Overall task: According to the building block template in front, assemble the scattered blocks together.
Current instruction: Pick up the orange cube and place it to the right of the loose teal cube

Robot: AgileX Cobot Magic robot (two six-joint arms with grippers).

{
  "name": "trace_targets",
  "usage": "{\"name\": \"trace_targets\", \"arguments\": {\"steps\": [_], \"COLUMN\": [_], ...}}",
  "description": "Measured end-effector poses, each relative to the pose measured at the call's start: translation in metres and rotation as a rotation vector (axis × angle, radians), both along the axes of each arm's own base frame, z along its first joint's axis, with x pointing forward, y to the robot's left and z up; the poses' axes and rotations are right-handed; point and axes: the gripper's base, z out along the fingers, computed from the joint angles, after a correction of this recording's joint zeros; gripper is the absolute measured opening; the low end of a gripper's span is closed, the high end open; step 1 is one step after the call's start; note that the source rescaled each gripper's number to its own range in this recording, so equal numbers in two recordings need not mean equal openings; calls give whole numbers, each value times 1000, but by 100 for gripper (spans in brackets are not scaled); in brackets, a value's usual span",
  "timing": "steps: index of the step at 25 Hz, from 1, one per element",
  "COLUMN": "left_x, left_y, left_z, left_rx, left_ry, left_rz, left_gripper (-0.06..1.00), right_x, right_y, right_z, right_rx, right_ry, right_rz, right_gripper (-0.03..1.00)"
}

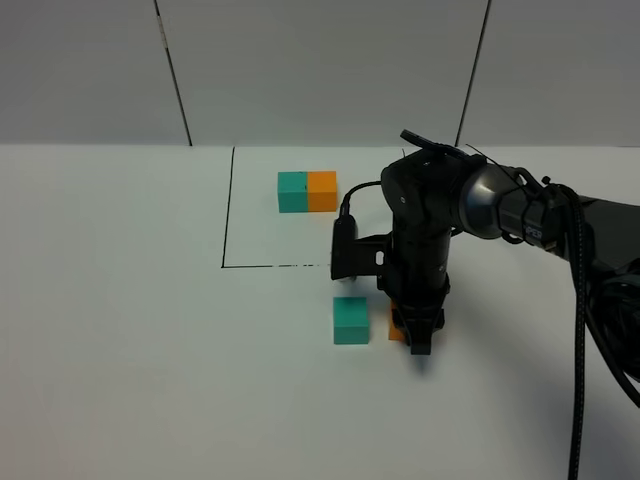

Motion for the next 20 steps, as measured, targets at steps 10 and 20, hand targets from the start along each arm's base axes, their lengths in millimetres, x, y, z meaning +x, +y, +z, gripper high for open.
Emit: {"name": "trace_targets", "arguments": {"steps": [10, 20], "left_x": [0, 0], "left_y": [0, 0], "left_z": [0, 0], "left_rx": [0, 0], "left_ry": [0, 0], "left_rz": [0, 0], "left_gripper": [64, 64], "right_x": [0, -1], "right_y": [7, 12], "right_z": [-3, -4], "right_rx": [-14, -11], "right_ry": [6, 0], "right_rz": [36, 50], "right_gripper": [12, 12]}}
